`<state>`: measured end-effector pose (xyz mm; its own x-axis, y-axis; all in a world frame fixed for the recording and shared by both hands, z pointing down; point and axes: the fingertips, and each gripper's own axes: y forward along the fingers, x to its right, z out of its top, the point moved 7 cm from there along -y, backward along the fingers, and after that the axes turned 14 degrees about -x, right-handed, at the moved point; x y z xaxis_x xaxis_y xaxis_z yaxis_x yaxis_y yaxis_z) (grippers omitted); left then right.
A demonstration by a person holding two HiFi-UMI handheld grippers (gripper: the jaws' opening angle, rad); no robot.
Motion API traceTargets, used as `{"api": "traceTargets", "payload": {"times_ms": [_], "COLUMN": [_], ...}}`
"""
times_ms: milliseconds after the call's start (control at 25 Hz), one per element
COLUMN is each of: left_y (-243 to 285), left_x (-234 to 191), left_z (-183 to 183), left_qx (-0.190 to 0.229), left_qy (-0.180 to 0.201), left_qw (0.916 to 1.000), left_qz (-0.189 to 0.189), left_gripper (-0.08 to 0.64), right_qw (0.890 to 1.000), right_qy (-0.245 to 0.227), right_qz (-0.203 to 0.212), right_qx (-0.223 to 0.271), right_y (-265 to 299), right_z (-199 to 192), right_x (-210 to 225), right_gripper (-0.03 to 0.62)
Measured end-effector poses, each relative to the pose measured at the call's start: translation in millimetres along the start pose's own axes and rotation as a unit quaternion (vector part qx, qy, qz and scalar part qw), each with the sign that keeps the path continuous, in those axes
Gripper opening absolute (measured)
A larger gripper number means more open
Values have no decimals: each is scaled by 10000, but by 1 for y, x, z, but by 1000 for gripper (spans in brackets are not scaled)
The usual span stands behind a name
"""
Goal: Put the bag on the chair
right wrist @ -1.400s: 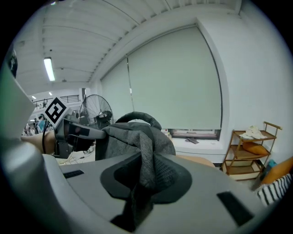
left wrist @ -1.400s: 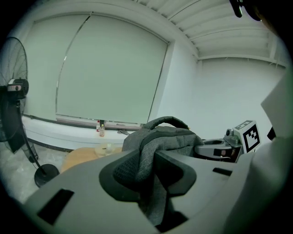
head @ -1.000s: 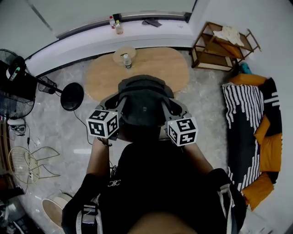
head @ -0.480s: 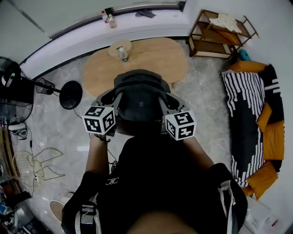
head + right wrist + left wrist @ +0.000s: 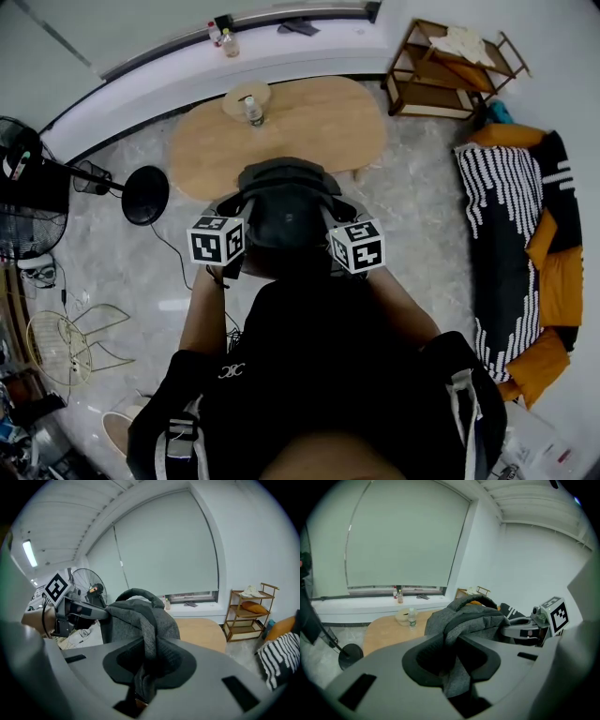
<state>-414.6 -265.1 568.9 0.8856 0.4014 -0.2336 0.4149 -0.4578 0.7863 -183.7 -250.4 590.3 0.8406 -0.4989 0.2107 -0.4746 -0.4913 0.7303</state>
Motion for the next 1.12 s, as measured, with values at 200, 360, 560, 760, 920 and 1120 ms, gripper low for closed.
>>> {"api": "traceTargets", "payload": {"times_ms": [200,360,560,760,920,1120], "left_y": [27,58,74,84,86,100], "left_x": [-7,-13,-27,-35,-39,-41], "left_z": [-15,-36,-39,-29,-29,-24], "left_qx": [-395,-816,-680,-659,-331,-76], "left_qy": [-51,44,41,219,431,392], "left_qw": [9992,9966,9977,9975,9973,9976], "left_qz": [-6,25,38,166,485,573], "left_gripper": [98,98,92,95,104,123], "right_qw": [9992,9969,9975,9978,9977,9987], "right_qy": [29,59,-78,157,155,117], "right_qz": [-19,18,188,225,178,-43], "right_qx": [-404,-785,-670,-597,-629,-485], "right_y": [30,62,83,93,100,105], "right_z": [-18,-45,-46,-39,-34,-33], "right_x": [12,23,32,39,40,50], "right_gripper": [74,74,74,78,84,87]}}
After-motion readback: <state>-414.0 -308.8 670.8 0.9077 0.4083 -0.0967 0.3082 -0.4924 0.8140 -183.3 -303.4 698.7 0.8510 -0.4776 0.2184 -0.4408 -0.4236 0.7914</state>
